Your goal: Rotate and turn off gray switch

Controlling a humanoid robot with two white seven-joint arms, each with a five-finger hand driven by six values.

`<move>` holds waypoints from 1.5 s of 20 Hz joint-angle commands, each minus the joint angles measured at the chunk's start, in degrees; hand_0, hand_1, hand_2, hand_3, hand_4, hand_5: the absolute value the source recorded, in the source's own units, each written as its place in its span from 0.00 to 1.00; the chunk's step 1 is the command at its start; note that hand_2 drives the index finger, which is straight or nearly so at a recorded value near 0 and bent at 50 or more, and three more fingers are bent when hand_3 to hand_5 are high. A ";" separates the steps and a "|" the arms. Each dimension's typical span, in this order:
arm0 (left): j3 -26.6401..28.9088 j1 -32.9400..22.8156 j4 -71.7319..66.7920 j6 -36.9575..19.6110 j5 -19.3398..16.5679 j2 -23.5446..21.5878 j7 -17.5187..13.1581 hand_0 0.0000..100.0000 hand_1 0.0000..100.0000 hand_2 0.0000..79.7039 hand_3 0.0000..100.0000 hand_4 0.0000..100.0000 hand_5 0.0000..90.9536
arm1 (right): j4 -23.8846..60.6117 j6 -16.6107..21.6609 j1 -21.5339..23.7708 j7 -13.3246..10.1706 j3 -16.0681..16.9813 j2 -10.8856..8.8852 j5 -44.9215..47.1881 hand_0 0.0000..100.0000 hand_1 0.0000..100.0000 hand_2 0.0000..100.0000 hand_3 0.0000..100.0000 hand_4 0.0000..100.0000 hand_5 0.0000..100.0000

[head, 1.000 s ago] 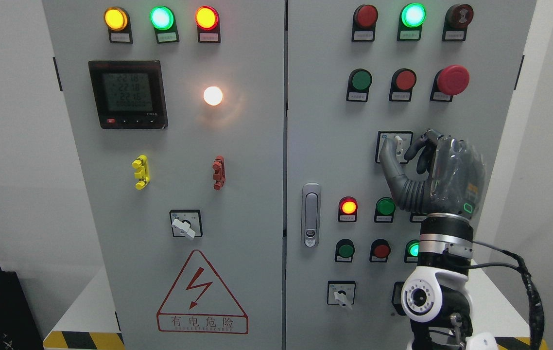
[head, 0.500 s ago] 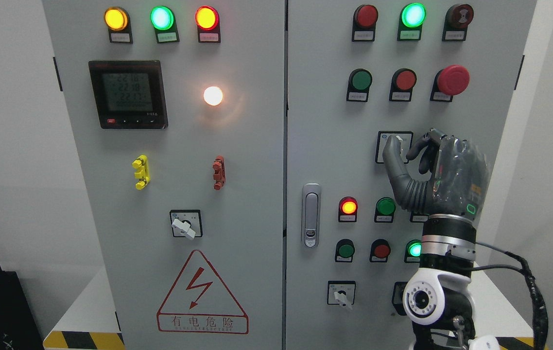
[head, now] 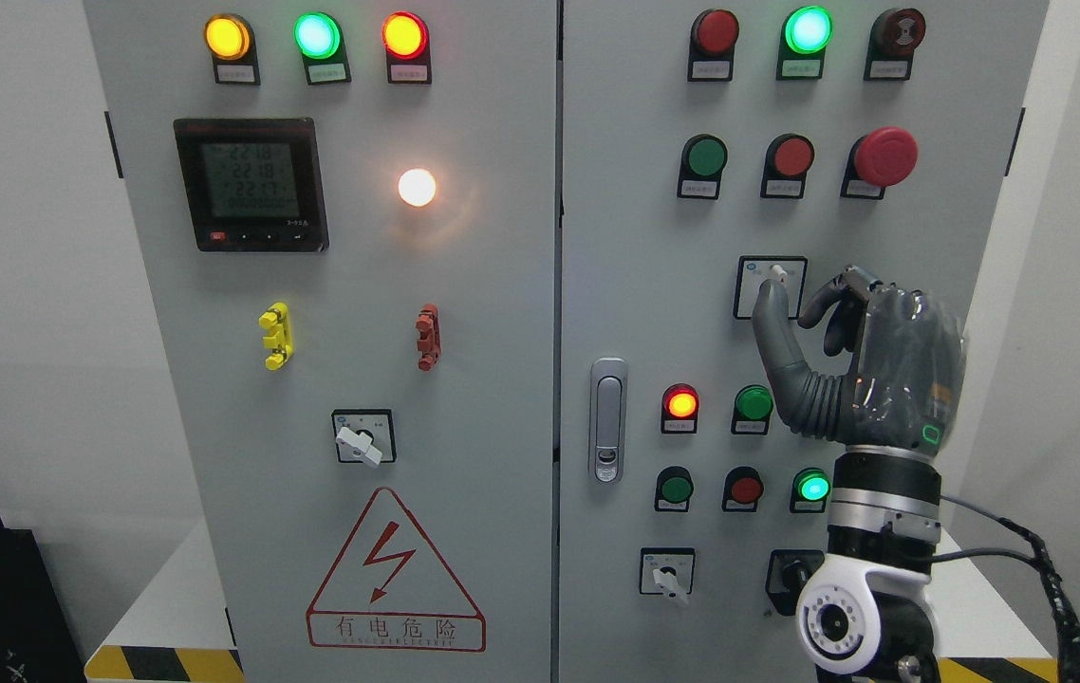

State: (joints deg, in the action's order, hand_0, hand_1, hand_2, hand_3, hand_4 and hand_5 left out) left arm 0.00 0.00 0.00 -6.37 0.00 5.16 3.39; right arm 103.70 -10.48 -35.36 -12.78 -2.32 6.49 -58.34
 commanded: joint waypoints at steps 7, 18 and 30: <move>0.44 0.53 1.41 0.04 1.14 0.02 -0.05 0.12 0.39 0.00 0.00 0.00 0.00 | 9.85 10.91 10.30 -1.81 1.09 -9.56 0.07 0.33 0.24 0.53 0.79 0.73 0.83; 0.44 0.53 1.41 -0.05 1.14 -0.07 -0.05 0.12 0.39 0.00 0.00 0.00 0.00 | 13.63 13.38 14.08 -1.55 1.26 -16.15 2.69 0.36 0.16 0.13 0.14 0.04 0.00; 0.44 0.53 1.41 -0.05 1.14 -0.07 -0.05 0.12 0.39 0.00 0.00 0.00 0.00 | 13.81 14.61 14.53 -0.85 0.12 -16.77 4.02 0.33 0.15 0.14 0.14 0.04 0.00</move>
State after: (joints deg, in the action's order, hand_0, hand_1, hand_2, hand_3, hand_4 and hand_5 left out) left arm 0.00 0.00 0.00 -6.37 0.00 5.16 3.39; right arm 115.98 3.74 -21.29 -13.87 -0.92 -7.93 -54.73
